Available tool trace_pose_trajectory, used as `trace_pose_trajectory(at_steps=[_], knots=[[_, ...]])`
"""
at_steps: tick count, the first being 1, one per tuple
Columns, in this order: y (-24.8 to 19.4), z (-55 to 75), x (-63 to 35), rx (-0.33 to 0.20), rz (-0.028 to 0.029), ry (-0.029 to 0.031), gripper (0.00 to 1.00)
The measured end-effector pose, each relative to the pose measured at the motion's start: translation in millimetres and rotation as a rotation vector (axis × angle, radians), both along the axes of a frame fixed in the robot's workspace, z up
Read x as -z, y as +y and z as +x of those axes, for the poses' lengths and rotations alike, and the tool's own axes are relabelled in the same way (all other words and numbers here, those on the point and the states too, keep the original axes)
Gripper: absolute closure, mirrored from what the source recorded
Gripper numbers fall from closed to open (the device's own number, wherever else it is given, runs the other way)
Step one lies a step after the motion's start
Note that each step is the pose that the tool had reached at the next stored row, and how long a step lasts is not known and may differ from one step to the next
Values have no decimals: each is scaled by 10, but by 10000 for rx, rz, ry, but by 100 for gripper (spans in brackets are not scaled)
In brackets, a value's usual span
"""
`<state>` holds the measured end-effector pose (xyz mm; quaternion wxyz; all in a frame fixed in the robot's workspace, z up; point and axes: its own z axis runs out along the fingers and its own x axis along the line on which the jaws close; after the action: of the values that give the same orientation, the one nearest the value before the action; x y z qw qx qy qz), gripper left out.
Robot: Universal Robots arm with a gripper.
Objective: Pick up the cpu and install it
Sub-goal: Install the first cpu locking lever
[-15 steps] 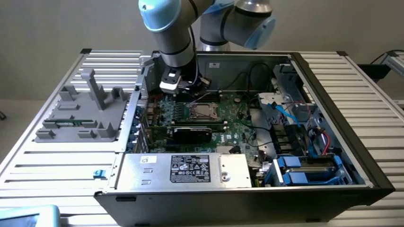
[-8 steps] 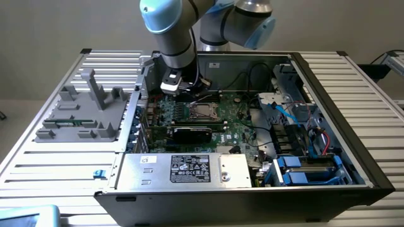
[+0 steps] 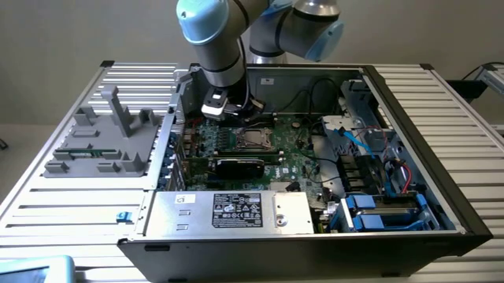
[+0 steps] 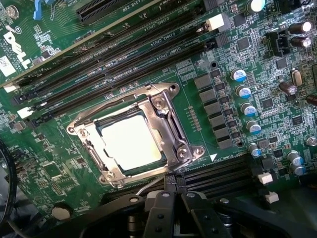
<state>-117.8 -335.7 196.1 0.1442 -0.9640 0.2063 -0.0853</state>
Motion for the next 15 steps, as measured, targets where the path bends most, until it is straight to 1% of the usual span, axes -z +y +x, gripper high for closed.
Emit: trace_pose_trajectory(at_steps=[15], knots=[[1, 28, 44, 166, 0, -2, 89]])
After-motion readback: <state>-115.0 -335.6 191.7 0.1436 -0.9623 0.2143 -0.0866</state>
